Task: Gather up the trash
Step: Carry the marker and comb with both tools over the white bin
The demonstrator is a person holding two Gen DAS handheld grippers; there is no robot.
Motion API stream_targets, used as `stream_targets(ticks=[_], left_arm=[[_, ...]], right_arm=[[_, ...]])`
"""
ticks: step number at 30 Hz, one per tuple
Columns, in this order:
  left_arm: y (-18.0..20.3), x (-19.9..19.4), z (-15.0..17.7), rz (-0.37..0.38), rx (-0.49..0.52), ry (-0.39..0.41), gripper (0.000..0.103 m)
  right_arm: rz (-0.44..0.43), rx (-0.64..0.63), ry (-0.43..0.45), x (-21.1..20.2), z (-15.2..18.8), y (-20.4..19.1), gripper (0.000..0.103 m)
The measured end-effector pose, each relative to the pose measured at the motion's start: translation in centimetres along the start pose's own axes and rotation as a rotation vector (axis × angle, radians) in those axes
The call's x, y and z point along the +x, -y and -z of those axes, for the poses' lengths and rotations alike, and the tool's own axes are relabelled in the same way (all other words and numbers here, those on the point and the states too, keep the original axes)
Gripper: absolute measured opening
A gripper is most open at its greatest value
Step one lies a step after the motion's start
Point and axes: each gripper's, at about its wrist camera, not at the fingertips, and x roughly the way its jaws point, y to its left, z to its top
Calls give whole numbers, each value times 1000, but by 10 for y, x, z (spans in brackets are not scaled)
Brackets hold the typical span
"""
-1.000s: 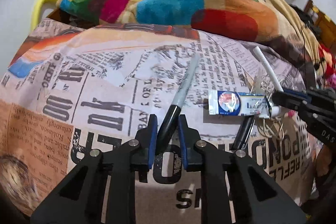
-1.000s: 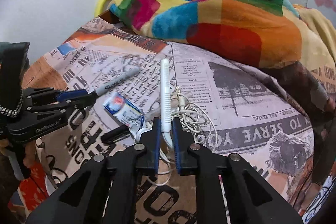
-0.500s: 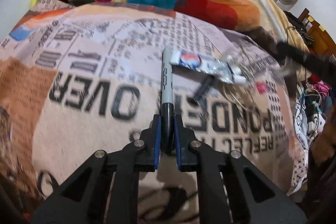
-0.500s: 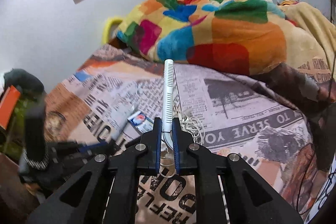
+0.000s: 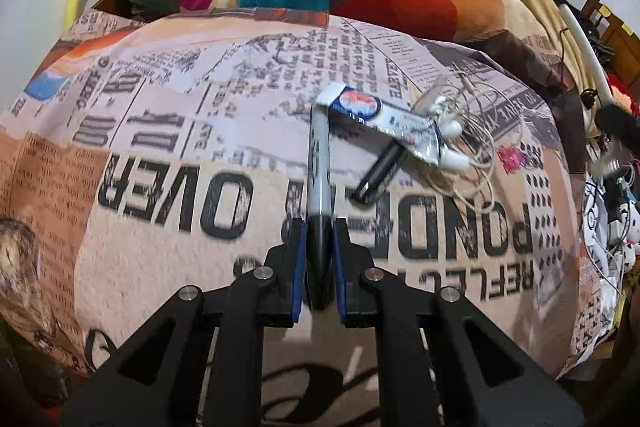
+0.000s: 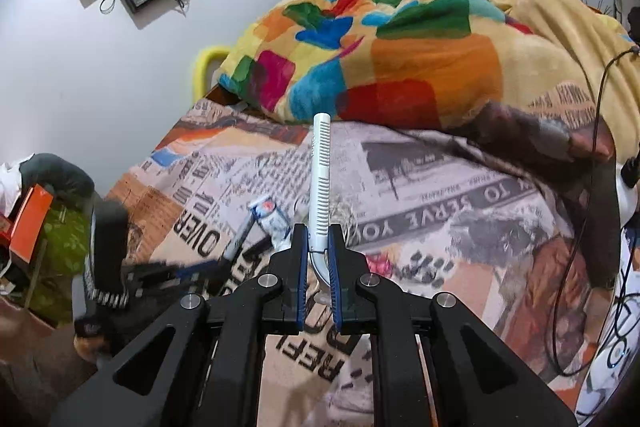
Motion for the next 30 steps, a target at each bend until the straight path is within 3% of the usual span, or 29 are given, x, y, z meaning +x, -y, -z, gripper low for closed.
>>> stream_targets(ticks=[6, 14, 30], left_arm=[[2, 3, -6, -34, 25, 13, 11], [-18, -26, 11, 6, -80, 24, 11], [-50, -206, 50, -40, -165, 272, 11]], right_arm=[[-12, -19, -26, 2, 7, -6, 9], [3, -19, -29, -3, 4, -11, 9], [-28, -152, 89, -79, -8, -104, 9]])
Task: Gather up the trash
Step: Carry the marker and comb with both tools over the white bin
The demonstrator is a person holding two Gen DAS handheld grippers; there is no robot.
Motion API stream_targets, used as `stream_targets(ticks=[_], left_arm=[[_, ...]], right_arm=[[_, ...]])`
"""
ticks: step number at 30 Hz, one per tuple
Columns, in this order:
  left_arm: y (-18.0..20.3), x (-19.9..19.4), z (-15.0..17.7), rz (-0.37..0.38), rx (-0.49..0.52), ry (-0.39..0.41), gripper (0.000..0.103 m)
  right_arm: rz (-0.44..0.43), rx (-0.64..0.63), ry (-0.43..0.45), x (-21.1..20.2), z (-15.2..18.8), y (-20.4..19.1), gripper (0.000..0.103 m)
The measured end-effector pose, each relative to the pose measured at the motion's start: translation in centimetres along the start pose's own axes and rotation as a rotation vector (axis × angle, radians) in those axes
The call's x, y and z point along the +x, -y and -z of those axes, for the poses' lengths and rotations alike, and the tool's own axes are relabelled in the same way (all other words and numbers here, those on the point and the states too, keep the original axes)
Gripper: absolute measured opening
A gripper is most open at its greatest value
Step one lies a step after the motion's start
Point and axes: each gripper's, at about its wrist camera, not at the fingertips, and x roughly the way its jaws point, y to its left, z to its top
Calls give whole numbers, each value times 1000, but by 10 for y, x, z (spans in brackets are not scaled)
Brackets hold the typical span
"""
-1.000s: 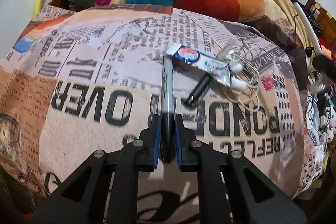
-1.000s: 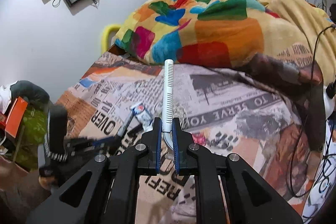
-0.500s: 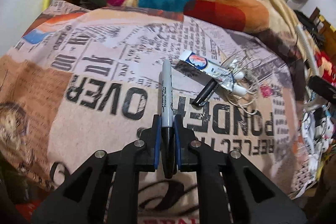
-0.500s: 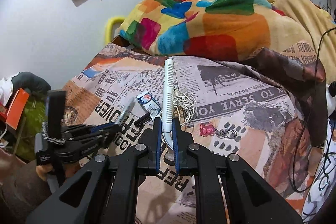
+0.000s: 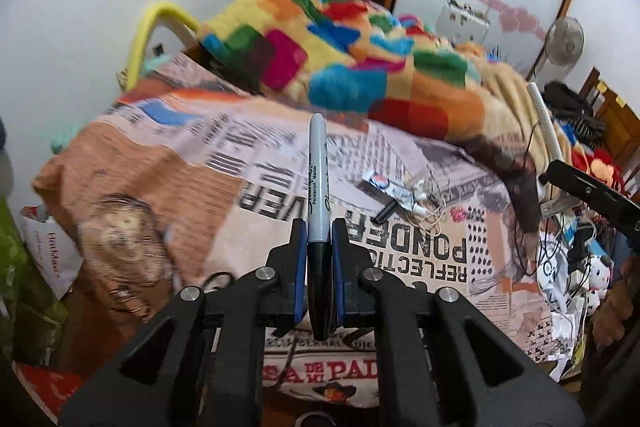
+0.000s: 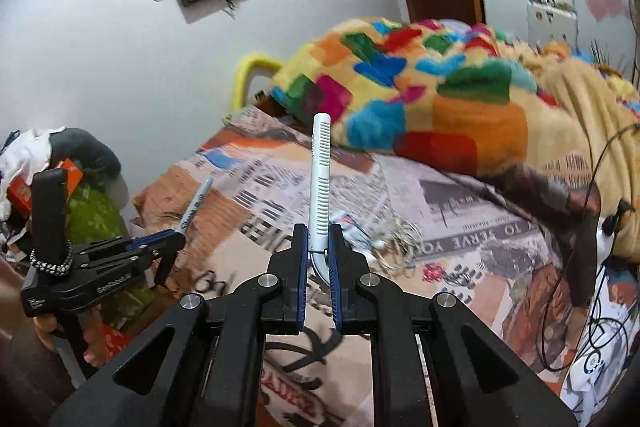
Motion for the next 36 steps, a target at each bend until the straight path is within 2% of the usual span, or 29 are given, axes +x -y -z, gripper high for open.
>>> stream_targets(ticks=[6, 12, 19, 30, 36], left_arm=[[-23, -59, 10, -65, -21, 75, 11], [-62, -116, 34, -122, -66, 134, 11], [-111, -171, 69, -183, -145, 162, 11], [-196, -255, 133, -329, -266, 204, 11], [-232, -281, 169, -359, -345, 219, 11]], right_arm=[[-18, -52, 18, -19, 0, -42, 9], [-65, -105, 30, -29, 4, -89, 9], [-147, -151, 13, -23, 18, -144, 9], [-281, -270, -31, -14, 47, -241, 9], [-328, -309, -79, -7, 72, -282, 9]])
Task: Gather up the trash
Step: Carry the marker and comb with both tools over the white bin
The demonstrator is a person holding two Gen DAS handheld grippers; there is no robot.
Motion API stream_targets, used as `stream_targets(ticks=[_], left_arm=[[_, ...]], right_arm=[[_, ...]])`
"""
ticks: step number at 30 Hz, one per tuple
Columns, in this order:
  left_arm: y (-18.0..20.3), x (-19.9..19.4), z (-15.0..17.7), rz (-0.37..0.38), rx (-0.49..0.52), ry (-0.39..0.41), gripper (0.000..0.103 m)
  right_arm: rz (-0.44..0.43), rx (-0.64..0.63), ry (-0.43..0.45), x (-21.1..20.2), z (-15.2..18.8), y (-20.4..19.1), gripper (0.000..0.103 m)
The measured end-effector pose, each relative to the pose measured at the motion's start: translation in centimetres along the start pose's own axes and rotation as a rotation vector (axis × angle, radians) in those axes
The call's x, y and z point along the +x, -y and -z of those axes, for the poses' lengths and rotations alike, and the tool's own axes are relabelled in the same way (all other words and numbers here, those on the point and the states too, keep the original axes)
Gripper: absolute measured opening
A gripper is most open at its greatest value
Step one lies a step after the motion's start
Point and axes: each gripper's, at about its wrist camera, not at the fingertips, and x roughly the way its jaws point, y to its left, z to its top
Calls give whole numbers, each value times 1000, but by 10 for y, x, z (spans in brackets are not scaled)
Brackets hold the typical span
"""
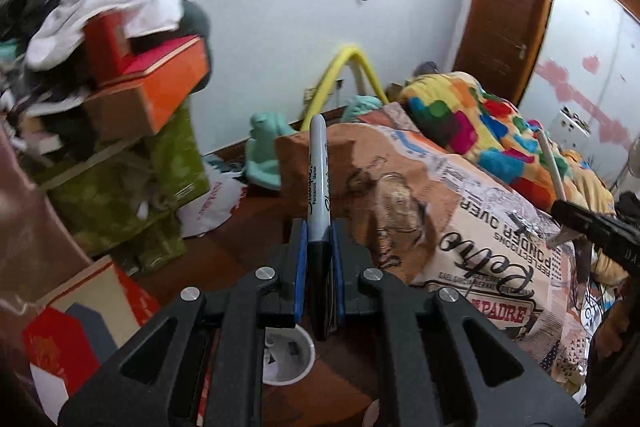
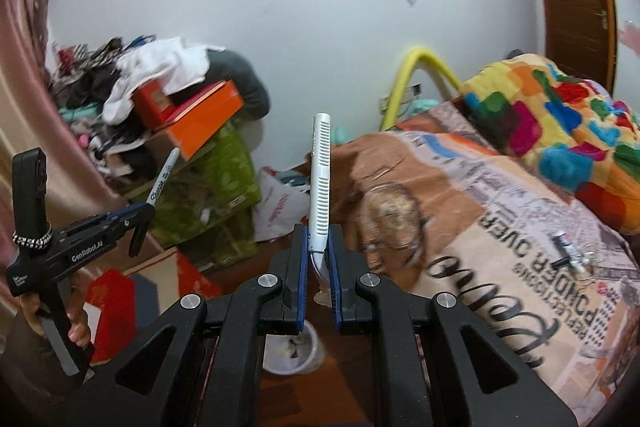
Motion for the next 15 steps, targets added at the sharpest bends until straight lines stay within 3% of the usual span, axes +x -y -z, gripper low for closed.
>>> stream_targets(ticks=[8, 15], left_arm=[[-49, 5, 36, -20, -72, -49, 11], [-85, 34, 76, -32, -112, -162, 11]], right_arm=[[-58, -47, -106, 45, 19, -51, 9], [-91, -85, -230, 96, 42, -86, 9]])
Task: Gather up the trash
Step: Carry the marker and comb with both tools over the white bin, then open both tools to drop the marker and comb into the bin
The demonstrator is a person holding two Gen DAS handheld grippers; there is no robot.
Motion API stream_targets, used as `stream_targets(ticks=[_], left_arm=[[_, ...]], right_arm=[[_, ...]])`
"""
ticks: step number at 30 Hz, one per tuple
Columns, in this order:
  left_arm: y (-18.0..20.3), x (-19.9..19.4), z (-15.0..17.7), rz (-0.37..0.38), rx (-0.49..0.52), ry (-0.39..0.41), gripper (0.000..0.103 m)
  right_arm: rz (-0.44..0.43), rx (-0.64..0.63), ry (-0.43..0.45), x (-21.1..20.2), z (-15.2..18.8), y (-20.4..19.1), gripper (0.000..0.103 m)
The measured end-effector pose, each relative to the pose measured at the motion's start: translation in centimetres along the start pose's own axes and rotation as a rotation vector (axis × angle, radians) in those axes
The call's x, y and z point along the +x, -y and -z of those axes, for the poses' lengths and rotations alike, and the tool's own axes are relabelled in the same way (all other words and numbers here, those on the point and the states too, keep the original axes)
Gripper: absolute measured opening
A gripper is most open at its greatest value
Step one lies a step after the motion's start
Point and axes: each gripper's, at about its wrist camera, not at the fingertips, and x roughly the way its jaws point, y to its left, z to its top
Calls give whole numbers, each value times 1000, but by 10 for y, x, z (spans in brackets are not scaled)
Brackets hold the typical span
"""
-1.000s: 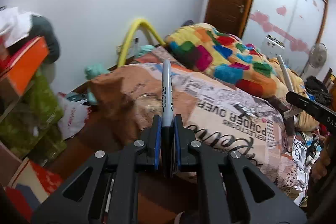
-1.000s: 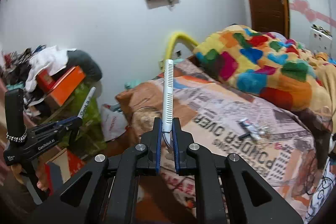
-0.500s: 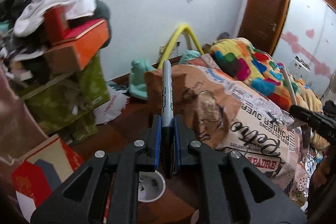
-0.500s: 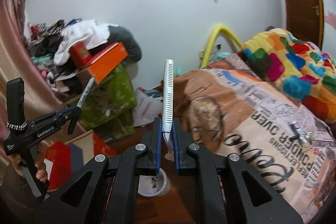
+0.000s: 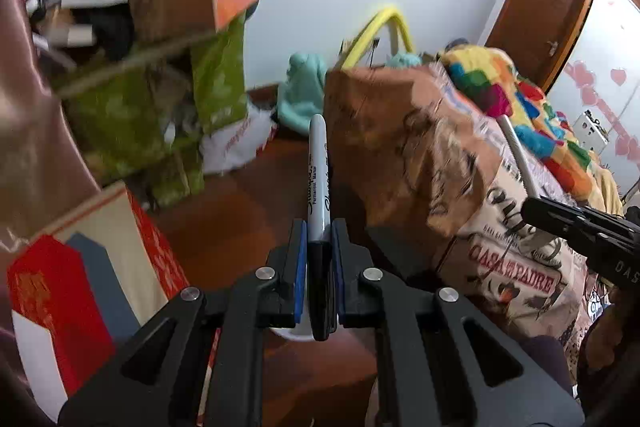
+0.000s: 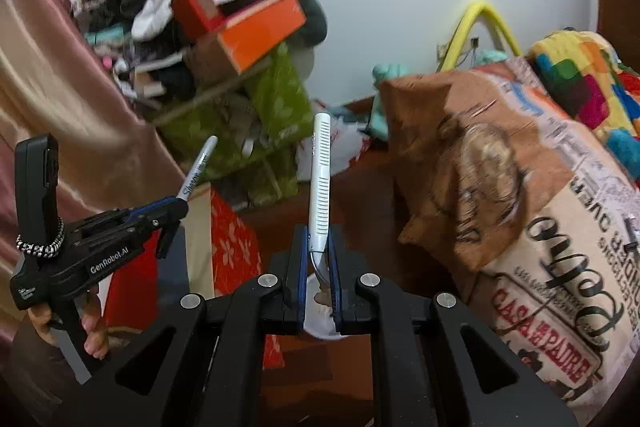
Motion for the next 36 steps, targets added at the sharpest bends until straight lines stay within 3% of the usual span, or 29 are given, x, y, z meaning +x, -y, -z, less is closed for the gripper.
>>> stream_targets(ticks=[9, 21, 26, 28, 30, 36], left_arm=[[-31, 57, 36, 6, -64, -158, 11], [-30, 130, 72, 2, -74, -348, 11], [-30, 145, 70, 31, -101, -379, 11], [-30, 151, 66, 40, -122, -384, 11], [-30, 155, 61, 27, -139, -388, 11], [-25, 148, 51, 11, -118, -374, 14]], right_arm=[[-23, -7, -190, 81, 18, -17, 9], [-29, 24, -394, 165, 32, -9, 9], [-62, 42, -410, 174, 33, -4, 10], [-44, 32, -419, 174, 32, -3, 17], [-15, 28, -414, 173, 30, 0, 34], [-5, 21, -369, 157, 25, 5, 35]])
